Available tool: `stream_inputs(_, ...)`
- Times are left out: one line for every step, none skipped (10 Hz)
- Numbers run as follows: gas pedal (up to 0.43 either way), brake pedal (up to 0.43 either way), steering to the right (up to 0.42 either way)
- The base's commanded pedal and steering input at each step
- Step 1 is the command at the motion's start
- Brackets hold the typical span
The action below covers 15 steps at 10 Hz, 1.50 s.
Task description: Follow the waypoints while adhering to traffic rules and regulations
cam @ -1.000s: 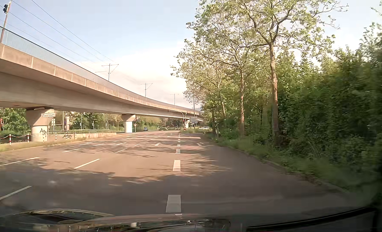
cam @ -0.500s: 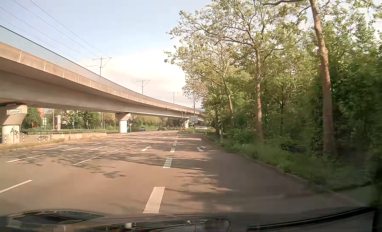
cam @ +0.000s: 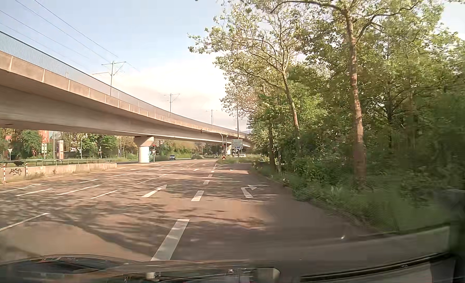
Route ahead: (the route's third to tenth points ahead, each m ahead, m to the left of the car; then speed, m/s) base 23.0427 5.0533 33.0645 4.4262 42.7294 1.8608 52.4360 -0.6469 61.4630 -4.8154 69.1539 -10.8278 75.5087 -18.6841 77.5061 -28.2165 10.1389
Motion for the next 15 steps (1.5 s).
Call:
stream_inputs(0.0, 0.0, -0.007)
stream_inputs(0.0, 0.0, -0.008)
stream_inputs(0.0, 0.0, -0.007)
stream_inputs(0.0, 0.0, -0.008)
stream_inputs(0.0, 0.0, -0.008)
stream_inputs(0.0, 0.0, -0.007)
stream_inputs(0.0, 0.0, -0.008)
stream_inputs(0.0, 0.0, -0.007)
stream_inputs(0.0, 0.0, -0.008)
stream_inputs(0.0, 0.0, -0.008)
stream_inputs(0.0, 0.0, -0.009)
stream_inputs(0.0, 0.0, -0.011)
stream_inputs(0.0, 0.0, -0.012)
stream_inputs(0.0, 0.0, -0.012)
stream_inputs(0.0, 0.0, -0.012)
